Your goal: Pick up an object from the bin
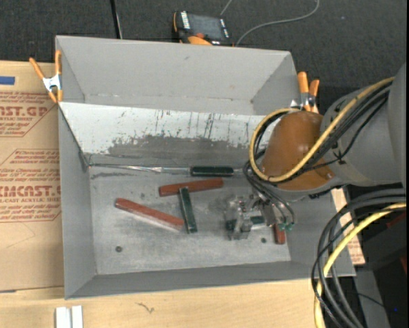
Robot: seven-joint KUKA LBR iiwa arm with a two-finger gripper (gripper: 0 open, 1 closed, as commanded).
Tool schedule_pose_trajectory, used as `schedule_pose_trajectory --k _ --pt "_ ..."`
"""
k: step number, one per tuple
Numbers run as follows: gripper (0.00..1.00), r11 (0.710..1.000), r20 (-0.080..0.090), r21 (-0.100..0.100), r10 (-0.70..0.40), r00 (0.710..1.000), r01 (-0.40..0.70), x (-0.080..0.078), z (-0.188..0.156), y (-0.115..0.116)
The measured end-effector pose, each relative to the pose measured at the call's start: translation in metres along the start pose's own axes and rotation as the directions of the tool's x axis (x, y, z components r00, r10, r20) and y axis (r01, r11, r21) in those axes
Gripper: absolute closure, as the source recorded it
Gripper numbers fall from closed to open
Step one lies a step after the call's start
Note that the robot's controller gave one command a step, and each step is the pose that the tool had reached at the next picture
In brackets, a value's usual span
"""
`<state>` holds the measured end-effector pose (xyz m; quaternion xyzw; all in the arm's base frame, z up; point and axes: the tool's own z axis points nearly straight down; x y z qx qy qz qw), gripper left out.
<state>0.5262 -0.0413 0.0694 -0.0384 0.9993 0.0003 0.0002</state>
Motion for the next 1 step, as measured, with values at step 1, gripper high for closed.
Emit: schedule_pose_trajectory --k 1 --pt "1.00 0.928 0.009 0.004 -0.372 0.928 0.372 -0.0517 -0.1898 0.0158"
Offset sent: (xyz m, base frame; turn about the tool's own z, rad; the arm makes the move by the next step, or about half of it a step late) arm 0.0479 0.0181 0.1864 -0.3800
